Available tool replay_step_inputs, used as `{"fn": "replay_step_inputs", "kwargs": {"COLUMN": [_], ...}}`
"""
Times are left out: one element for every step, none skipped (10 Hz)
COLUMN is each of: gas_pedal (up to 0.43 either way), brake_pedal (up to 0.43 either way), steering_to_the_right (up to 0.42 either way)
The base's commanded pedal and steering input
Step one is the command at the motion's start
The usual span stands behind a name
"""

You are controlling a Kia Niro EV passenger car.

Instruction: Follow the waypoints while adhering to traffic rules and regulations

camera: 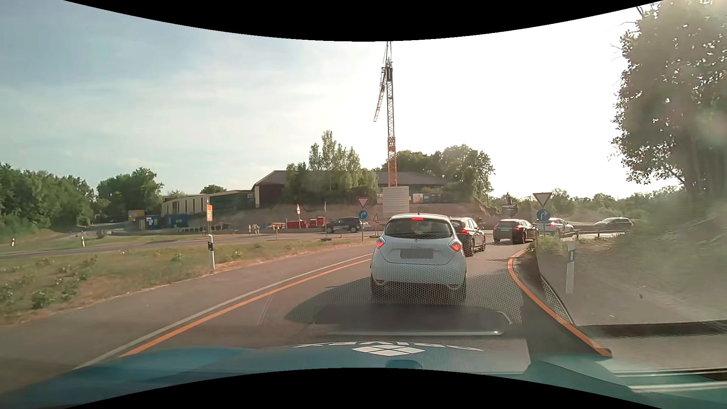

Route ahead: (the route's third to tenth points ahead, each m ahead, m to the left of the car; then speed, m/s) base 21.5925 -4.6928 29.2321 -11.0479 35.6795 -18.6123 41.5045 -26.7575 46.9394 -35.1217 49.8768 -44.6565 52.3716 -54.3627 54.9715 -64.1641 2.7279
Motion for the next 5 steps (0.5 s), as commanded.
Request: {"fn": "replay_step_inputs", "kwargs": {"gas_pedal": [0.0,0.0,0.0,0.0,0.0], "brake_pedal": [0.146,0.159,0.177,0.183,0.183], "steering_to_the_right": [0.077,0.083,0.088,0.092,0.095]}}
